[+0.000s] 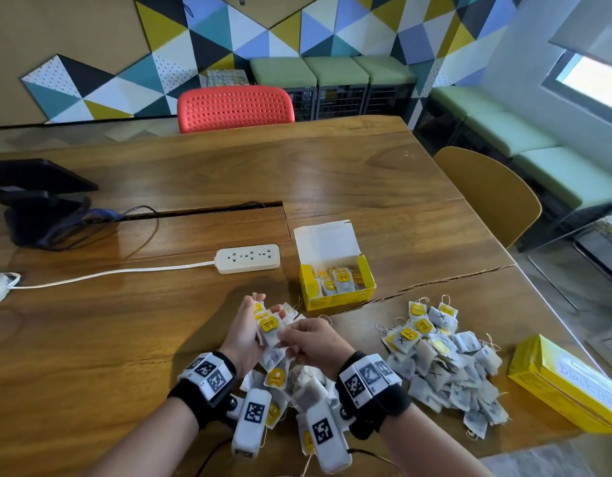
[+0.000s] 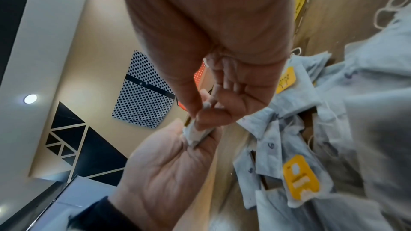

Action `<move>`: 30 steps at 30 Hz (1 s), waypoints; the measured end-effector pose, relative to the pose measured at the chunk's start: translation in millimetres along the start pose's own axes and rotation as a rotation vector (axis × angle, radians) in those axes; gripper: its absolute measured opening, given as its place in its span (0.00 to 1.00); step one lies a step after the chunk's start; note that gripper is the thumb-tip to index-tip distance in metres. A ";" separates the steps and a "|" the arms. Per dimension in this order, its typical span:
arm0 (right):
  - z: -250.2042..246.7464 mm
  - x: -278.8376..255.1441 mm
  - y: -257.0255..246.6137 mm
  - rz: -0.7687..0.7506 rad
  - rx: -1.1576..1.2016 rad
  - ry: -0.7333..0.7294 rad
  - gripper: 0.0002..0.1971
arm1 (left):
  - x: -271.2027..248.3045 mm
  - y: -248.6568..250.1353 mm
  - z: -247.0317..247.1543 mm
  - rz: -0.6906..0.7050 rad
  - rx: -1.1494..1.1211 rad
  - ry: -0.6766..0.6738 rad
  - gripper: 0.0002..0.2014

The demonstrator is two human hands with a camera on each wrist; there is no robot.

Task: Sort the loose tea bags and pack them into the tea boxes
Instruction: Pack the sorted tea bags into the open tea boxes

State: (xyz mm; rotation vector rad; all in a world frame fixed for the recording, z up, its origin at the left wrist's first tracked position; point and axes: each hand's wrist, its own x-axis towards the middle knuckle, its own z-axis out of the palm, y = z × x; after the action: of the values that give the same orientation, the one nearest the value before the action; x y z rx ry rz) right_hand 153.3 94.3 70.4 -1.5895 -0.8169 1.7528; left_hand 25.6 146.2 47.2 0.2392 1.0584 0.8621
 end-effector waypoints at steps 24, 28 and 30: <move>12.2 19.5 6.6 0.006 0.295 0.062 0.11 | -5.3 -0.5 -2.6 -0.094 -0.166 -0.104 0.26; 8.9 19.9 8.7 0.014 0.252 0.071 0.10 | -5.0 -2.3 -4.1 -0.070 -0.040 -0.171 0.20; 8.6 20.0 9.0 0.016 0.223 0.082 0.08 | -3.6 -5.3 -4.9 -0.004 0.111 -0.182 0.17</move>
State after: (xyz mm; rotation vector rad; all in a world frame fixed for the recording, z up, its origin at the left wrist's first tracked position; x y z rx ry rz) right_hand 142.8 104.3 51.9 -1.5111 -0.5501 1.7123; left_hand 23.4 139.1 44.1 0.4015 0.9365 0.7640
